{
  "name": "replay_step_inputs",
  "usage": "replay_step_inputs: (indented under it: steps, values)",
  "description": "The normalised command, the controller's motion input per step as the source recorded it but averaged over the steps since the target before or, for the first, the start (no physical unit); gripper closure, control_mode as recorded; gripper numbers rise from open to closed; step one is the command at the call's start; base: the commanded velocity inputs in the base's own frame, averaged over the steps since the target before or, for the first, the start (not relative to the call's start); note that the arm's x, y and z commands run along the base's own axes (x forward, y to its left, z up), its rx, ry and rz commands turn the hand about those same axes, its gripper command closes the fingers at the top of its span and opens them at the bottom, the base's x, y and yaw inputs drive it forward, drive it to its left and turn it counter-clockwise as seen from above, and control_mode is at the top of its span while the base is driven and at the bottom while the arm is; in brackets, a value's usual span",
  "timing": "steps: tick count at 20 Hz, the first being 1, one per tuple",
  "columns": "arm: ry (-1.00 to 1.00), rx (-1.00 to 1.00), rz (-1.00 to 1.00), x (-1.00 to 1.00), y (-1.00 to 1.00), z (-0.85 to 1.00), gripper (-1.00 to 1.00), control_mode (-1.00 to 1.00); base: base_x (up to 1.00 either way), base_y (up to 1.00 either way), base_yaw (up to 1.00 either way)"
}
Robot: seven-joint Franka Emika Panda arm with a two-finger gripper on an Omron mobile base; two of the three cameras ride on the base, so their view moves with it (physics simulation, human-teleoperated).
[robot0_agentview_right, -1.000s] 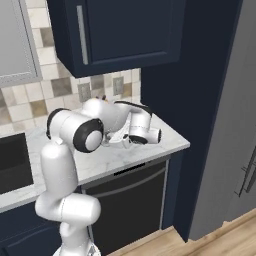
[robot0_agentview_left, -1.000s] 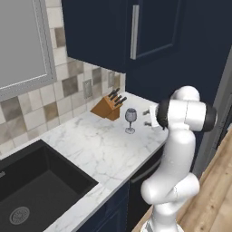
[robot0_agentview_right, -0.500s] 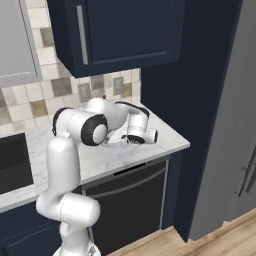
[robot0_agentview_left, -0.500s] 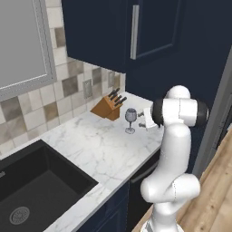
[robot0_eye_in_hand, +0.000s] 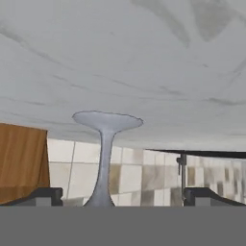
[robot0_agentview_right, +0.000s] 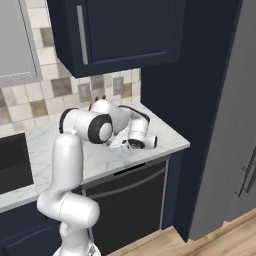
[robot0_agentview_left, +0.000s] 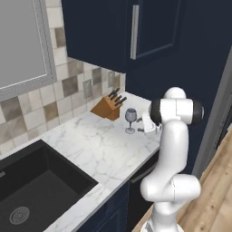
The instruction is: Retrieve the wine glasses from the counter and place one next to each plate.
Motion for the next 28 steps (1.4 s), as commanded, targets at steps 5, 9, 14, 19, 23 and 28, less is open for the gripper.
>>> replay_step_inputs:
  steps: [5,9,14,19,23,28]
  values:
    - [0.0,0.0,0.0,0.1,0.16,-0.13,-1.0,-1.0,0.0,0.0,0.0]
    - [0.0,0.0,0.0,0.19,0.31,-0.11,-1.0,-1.0,0.0,0.0,0.0]
    - [0.01,0.0,0.0,0.1,0.32,-0.12,-1.0,-1.0,0.0,0.0,0.0]
    - [0.01,0.0,0.0,0.14,0.29,-0.12,-1.0,-1.0,0.0,0.0,0.0]
    - [0.0,0.0,-0.01,0.16,0.2,-0.02,-1.0,-1.0,0.0,0.0,0.0]
    - [0.0,0.0,-0.01,0.11,0.1,0.0,1.0,-1.0,0.0,0.0,0.0]
